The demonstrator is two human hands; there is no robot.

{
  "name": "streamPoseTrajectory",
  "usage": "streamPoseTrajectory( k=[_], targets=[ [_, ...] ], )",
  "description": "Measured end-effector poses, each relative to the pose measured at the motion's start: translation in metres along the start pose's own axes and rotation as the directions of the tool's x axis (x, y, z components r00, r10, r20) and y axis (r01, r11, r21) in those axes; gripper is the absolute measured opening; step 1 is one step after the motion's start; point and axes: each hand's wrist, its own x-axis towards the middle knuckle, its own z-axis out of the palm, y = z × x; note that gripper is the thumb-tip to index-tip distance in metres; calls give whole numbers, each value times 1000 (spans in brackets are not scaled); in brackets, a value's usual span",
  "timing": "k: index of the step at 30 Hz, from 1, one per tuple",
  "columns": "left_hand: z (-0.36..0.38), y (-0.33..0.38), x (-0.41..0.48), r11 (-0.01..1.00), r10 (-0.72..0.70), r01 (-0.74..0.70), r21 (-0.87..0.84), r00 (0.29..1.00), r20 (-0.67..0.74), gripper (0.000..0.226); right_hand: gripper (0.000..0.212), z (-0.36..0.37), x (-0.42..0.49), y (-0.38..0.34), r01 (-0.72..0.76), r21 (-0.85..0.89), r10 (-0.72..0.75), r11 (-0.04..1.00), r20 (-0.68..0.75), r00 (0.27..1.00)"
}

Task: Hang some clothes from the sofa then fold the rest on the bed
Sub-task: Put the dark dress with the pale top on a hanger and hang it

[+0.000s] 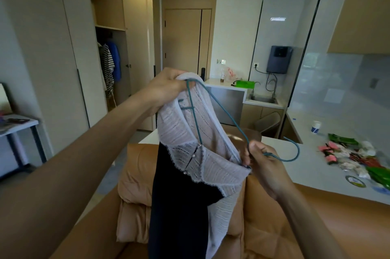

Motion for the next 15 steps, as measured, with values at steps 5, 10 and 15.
streamPoseTrajectory(
  k=[5,10,15],
  targets=[
    [-6,4,3,980,120,-119,158,993,6,20,60,-10,2,-4,-45,-58,50,997,94,994],
    [-3,8,9,929,223,-223,296,974,32,15,50,-6,11,-17,-23,-194,61,981,194,979],
    [0,10,16,887,272,-254,386,962,9,15,48,-2,23,-41,-71,-290,154,954,276,949]
  ],
)
